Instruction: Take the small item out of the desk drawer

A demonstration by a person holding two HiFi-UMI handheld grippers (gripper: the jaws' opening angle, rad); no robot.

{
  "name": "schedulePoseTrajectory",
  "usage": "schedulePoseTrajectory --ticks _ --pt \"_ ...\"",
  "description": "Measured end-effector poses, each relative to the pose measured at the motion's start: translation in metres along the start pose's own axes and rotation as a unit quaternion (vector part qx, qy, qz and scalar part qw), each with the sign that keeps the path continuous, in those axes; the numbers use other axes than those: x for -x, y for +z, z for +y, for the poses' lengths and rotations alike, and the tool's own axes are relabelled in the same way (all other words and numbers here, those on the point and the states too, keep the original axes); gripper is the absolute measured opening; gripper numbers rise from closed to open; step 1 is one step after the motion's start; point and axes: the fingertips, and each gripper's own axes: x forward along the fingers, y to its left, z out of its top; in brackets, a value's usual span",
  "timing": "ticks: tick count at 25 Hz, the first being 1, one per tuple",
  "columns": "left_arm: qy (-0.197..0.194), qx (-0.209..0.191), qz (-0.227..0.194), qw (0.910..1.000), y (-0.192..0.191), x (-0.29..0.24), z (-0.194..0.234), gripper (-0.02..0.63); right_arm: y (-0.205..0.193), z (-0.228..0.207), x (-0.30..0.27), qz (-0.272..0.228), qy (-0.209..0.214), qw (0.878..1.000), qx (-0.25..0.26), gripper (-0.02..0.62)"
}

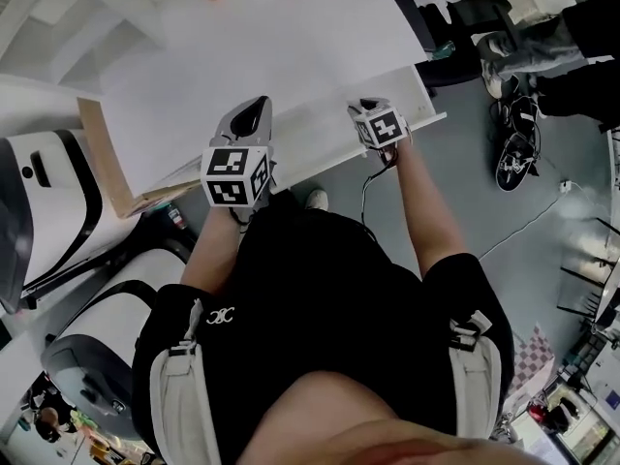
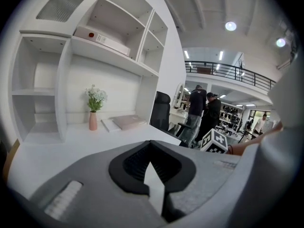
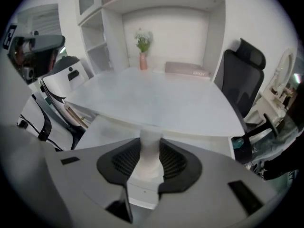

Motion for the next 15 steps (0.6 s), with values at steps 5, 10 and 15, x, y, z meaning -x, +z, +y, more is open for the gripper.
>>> schedulePoseTrajectory --ticks 5,10,15 --pt "-0.019 -0.018 -0.008 0.9996 0.015 -0.006 -0.022 0.014 0.039 -0.004 0.067 -0.119 -0.039 0.992 -0.01 0.118" --pt "-0.036 -0.037 -0.026 0.9983 0.035 -0.01 -0.043 0.014 0.077 -0.013 0.148 -0.24 -0.09 0.966 -0.027 0.11" --pt "-0.049 -0.051 -0.043 0.9966 0.053 -0.012 -0.064 0.014 0.103 -0.024 0.229 -0.348 -0.145 0.925 -0.037 0.109"
